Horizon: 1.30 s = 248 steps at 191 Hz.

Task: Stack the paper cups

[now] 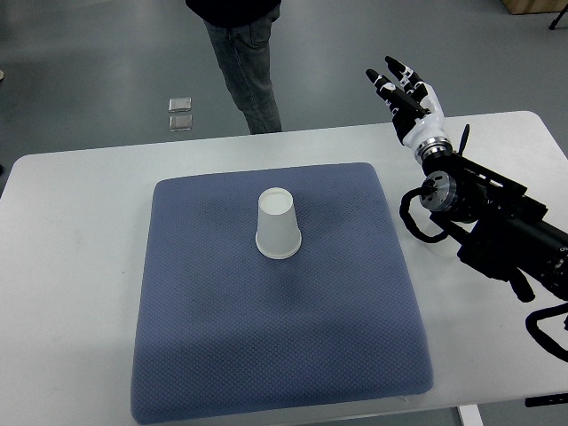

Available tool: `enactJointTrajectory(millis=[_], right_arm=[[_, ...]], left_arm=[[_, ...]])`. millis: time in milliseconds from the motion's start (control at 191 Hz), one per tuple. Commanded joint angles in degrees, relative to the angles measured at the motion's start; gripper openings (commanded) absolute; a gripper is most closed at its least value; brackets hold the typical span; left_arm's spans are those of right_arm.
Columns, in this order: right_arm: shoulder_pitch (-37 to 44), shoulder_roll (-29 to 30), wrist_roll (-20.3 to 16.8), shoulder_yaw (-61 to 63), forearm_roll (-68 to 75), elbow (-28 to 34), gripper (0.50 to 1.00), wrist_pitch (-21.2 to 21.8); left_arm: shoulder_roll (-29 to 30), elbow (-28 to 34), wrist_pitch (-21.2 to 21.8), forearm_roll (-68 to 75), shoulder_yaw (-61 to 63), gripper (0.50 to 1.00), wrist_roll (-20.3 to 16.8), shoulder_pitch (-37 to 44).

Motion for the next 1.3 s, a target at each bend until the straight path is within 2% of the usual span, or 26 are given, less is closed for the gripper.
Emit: enactJointTrajectory(millis=[0,1295], right_arm=[[0.1,0.1,0.0,0.0,0.0,0.0,0.913,0.0],[0.4,0.1,0.0,0.0,0.0,0.1,0.913,-0.5]], left_arm=[[0.0,0.0,0.0,0.0,-0.1,1.0,0.0,0.0],[0.0,0.3,0.0,0.0,0.1,1.0,0.0,0.1]])
